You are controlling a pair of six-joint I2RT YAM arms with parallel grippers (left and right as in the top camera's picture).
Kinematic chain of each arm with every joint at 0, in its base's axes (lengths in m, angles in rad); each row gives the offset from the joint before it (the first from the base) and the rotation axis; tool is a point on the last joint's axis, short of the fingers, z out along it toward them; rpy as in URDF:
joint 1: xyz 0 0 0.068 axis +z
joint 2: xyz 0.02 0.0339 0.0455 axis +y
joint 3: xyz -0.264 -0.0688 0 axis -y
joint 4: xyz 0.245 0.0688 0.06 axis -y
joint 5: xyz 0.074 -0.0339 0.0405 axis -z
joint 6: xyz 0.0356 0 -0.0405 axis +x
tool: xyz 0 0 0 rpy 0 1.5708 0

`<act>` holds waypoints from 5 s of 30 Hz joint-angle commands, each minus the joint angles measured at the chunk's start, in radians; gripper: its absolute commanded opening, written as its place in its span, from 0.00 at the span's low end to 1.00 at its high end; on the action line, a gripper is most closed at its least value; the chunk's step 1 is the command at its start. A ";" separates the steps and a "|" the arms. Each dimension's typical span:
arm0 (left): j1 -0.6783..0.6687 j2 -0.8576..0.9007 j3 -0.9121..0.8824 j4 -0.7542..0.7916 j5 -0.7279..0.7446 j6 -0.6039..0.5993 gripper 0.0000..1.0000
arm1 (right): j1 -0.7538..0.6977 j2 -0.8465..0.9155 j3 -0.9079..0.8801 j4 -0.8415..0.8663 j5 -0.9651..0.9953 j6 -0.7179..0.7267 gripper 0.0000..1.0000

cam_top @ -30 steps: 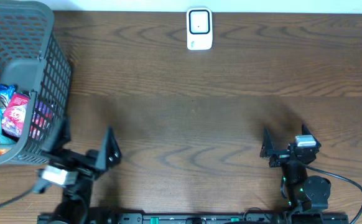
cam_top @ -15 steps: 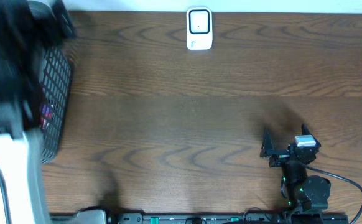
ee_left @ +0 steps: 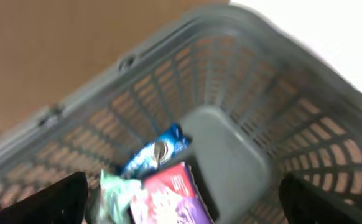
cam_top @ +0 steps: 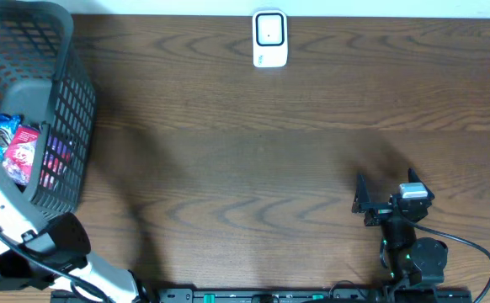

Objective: Scan the item barcode
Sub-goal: 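Reach the left gripper into the grey basket toward the pink package, then grasp the pink-purple package with the left gripper and lift it out, then carry the pink package to the scanner and release it beside it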

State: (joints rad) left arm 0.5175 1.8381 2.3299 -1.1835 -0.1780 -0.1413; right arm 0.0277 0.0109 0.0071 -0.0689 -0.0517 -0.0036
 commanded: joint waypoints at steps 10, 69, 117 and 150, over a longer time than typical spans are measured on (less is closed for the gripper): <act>0.027 0.227 -0.016 -0.204 0.055 -0.196 1.00 | 0.010 -0.006 -0.001 -0.004 0.000 0.014 0.99; -0.008 0.411 -0.224 -0.280 -0.073 -0.353 0.11 | 0.010 -0.006 -0.001 -0.005 0.000 0.014 0.99; 0.023 0.272 -0.389 -0.152 -0.009 -0.344 0.07 | 0.010 -0.006 -0.001 -0.004 0.000 0.014 0.99; -0.855 -0.231 -0.317 0.171 0.243 -0.259 0.07 | 0.010 -0.006 -0.001 -0.004 0.000 0.014 0.99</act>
State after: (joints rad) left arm -0.2550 1.5417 2.0182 -1.0073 0.1825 -0.4332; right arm 0.0277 0.0109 0.0071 -0.0689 -0.0517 -0.0036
